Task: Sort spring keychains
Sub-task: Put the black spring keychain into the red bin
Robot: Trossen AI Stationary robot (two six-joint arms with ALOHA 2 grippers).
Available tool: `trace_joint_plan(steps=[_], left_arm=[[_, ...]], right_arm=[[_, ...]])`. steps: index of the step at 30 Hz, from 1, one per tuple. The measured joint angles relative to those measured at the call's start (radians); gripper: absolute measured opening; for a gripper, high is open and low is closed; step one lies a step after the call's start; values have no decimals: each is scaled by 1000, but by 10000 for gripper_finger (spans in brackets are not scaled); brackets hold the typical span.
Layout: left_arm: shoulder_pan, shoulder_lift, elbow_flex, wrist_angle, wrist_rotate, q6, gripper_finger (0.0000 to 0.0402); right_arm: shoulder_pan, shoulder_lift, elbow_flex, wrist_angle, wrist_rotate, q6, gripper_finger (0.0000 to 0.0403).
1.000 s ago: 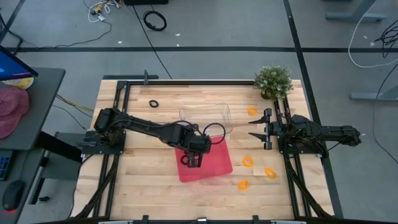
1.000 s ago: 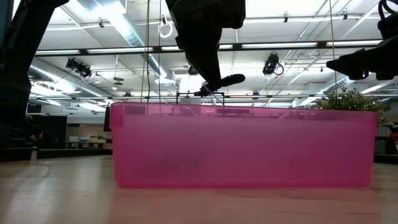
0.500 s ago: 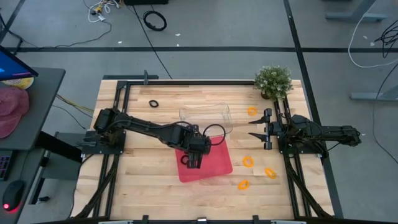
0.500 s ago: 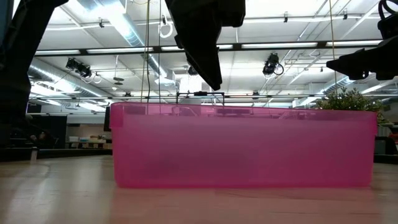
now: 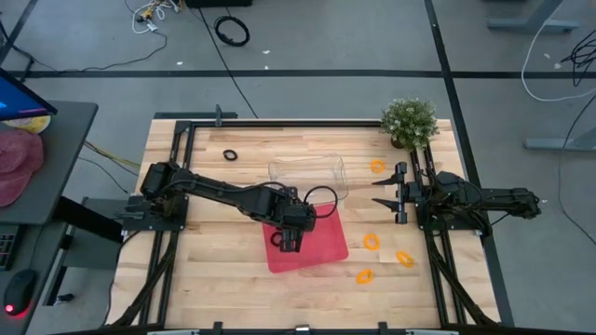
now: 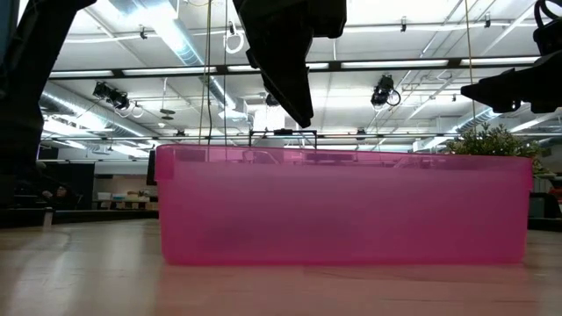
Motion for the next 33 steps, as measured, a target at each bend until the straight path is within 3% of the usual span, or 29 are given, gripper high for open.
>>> trace_joint_plan(steps=[33], left_arm=[[8, -6, -8, -114, -34, -104, 259]], right_arm=[[0, 0, 0, 0, 0, 0, 222]])
